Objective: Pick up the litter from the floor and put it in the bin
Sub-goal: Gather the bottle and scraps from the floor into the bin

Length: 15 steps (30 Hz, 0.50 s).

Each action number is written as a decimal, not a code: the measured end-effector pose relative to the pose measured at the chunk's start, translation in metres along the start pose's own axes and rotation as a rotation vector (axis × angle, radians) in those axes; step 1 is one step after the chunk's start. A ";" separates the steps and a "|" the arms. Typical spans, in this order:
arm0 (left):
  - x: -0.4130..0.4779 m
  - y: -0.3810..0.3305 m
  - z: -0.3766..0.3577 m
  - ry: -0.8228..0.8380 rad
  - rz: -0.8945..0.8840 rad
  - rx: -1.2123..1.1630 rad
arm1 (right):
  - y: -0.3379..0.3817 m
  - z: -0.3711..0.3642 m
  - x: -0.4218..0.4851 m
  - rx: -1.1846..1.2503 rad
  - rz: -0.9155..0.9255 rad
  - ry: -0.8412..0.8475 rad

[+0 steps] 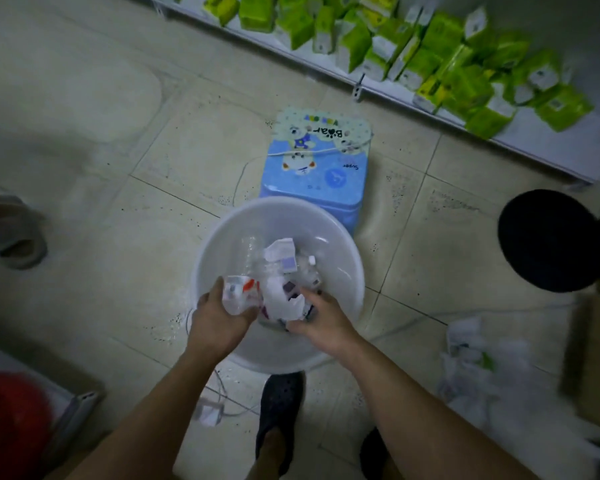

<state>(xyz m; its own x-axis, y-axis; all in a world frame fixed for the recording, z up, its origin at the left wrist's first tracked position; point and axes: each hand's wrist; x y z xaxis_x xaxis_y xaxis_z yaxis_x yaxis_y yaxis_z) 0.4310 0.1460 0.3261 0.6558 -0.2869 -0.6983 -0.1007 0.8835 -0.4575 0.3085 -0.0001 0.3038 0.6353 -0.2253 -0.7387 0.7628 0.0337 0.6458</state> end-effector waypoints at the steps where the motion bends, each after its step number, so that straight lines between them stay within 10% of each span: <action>1: 0.001 0.005 0.002 0.006 -0.036 0.012 | 0.000 -0.005 0.000 -0.040 -0.002 -0.021; 15: -0.067 -0.063 -0.108 0.362 -0.565 0.333 | -0.104 0.021 -0.131 0.024 -0.311 -0.570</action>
<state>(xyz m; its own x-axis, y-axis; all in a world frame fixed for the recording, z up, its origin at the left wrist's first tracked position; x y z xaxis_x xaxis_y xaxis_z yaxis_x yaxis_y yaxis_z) 0.3130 0.0698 0.3423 0.2469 -0.7836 -0.5701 0.4482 0.6140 -0.6497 0.1430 0.0055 0.3374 0.2162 -0.7025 -0.6780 0.8937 -0.1371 0.4271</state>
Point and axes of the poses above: each hand's wrist, its own x-axis towards the middle knuckle, its own z-axis out of the back of the hand, y = z × x, and after that the axes turned 6 degrees about y, right-handed
